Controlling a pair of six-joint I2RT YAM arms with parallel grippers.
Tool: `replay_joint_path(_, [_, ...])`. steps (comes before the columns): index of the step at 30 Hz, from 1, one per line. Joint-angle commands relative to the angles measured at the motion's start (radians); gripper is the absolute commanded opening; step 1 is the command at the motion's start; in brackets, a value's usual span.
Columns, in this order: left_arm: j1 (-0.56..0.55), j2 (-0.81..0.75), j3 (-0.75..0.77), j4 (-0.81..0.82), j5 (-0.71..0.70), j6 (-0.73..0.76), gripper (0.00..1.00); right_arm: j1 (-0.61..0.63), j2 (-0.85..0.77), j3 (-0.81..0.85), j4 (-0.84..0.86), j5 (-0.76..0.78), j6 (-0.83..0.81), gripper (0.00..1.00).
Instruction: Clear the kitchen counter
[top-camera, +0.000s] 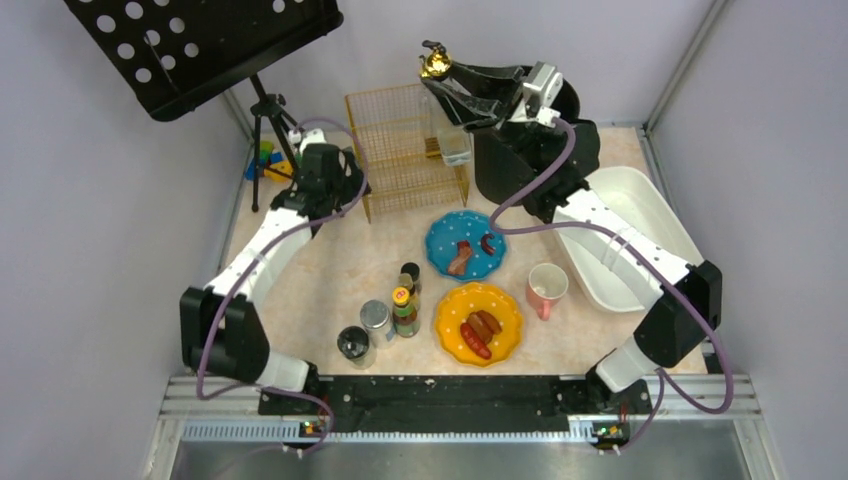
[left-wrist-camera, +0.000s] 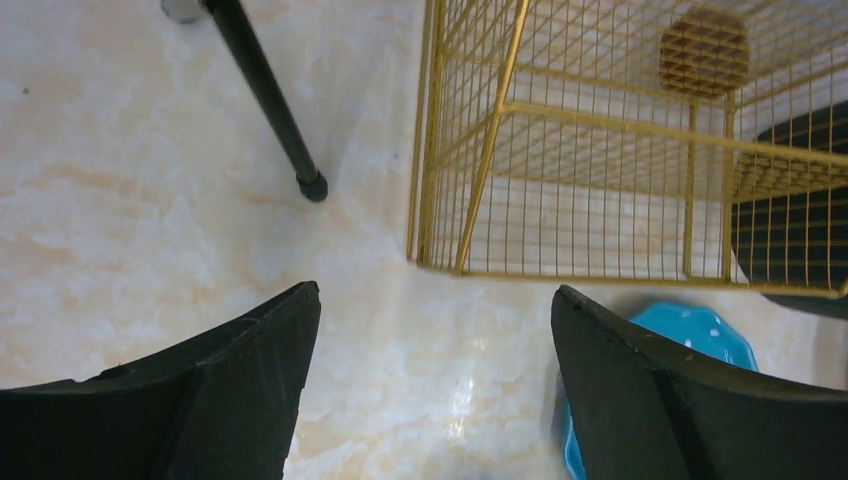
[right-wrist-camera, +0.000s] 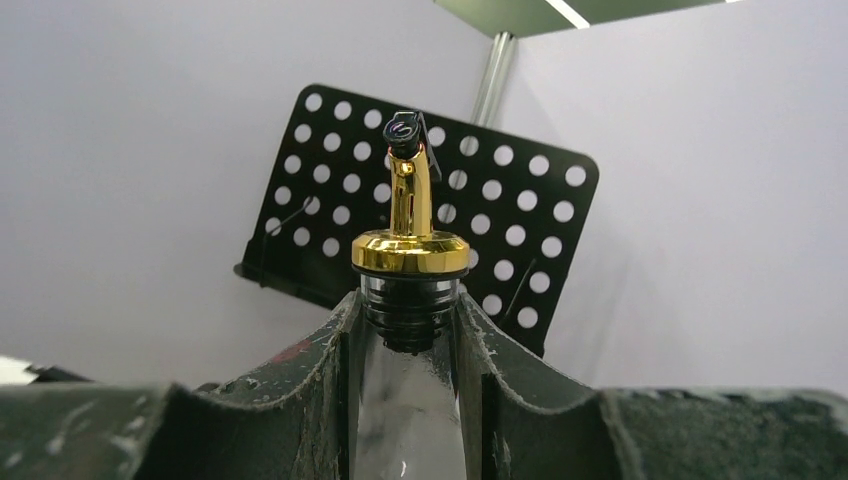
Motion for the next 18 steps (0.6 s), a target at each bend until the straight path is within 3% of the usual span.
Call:
replay_joint_path(1, [-0.002, 0.105, 0.133, 0.070, -0.050, 0.013, 0.88, -0.001, -0.105, -0.061, 0.125, -0.024, -0.005, 0.00])
replay_joint_path(9, [-0.002, 0.293, 0.283, 0.054, -0.025, 0.050, 0.76, -0.001, -0.131, -0.134, 0.124, -0.030, -0.029, 0.00])
replay_joint_path(18, [-0.002, 0.362, 0.270, 0.077, 0.015, 0.054, 0.58, -0.001, -0.128, -0.166, 0.144, -0.037, -0.017, 0.00])
